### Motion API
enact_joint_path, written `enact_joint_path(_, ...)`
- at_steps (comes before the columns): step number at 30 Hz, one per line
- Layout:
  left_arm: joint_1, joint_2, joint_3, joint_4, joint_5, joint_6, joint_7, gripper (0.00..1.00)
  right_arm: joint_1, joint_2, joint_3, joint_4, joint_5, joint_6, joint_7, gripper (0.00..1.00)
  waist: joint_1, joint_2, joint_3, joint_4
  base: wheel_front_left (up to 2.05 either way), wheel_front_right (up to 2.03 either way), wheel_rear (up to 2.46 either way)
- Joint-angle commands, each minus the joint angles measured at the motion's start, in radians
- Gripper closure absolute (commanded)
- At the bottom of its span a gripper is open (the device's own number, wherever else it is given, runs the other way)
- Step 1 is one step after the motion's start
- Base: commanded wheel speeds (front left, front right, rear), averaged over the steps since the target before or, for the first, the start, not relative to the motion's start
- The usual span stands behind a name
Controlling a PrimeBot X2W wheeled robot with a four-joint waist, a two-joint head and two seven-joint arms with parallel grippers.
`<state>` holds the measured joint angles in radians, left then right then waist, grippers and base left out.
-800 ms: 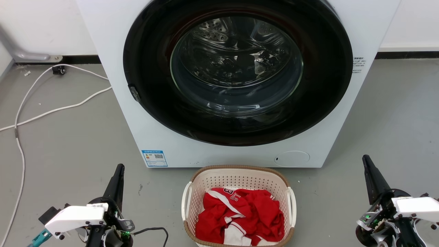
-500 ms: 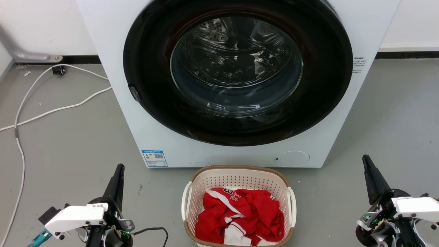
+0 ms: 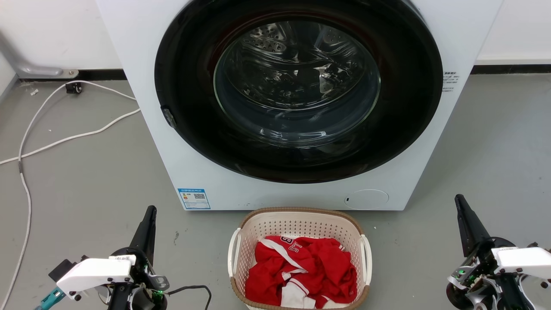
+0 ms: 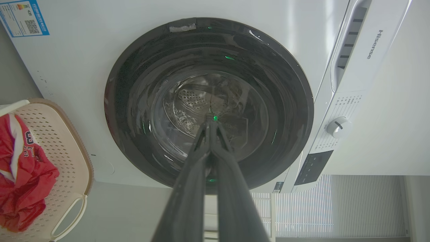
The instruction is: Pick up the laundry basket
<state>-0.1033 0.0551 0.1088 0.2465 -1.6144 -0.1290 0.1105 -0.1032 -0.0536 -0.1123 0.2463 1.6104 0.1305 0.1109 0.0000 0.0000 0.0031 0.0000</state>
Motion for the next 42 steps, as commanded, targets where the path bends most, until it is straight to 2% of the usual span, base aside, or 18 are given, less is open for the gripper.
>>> enact_joint_path(1,-0.012,-0.001,0.004,0.001,0.005,-0.003,0.001,1.00,-0.014,0.003,-0.002,0.002,-0.001,0.000,0.004,1.00,0.0000,0.0000,0.000,0.000,0.00,0.00,0.00)
enact_joint_path(11,-0.012,-0.001,0.005,0.001,0.005,-0.003,0.001,1.00,-0.014,0.003,-0.002,0.002,-0.002,0.000,0.003,1.00,0.0000,0.0000,0.000,0.000,0.00,0.00,0.00)
enact_joint_path(12,-0.012,-0.001,0.005,0.001,0.005,-0.003,0.001,0.00,-0.014,0.003,-0.002,0.002,-0.002,0.000,0.004,0.00,0.0000,0.0000,0.000,0.000,0.00,0.00,0.00)
enact_joint_path(20,-0.011,-0.003,-0.035,0.003,0.000,0.001,-0.029,0.00,0.005,0.001,0.012,0.001,-0.011,0.000,-0.029,0.00,0.0000,0.0000,0.001,0.000,0.00,0.00,0.00)
enact_joint_path(25,-0.024,-0.002,-0.062,0.003,0.040,0.000,-0.056,0.00,0.001,-0.005,0.030,0.000,-0.066,0.000,-0.056,0.00,0.0000,0.0000,0.003,-0.001,0.00,0.00,0.00)
enact_joint_path(32,-0.033,-0.003,-0.074,-0.010,0.167,0.000,-0.084,0.00,-0.002,-0.009,0.038,-0.023,-0.219,0.000,-0.084,0.00,0.0000,0.0000,0.004,0.000,0.00,0.00,0.00)
enact_joint_path(42,-0.036,-0.003,-0.113,-0.040,0.403,0.002,-0.125,0.00,0.001,-0.002,0.049,-0.057,-0.497,0.000,-0.126,0.00,0.0000,0.0000,0.007,0.000,0.00,0.00,0.00)
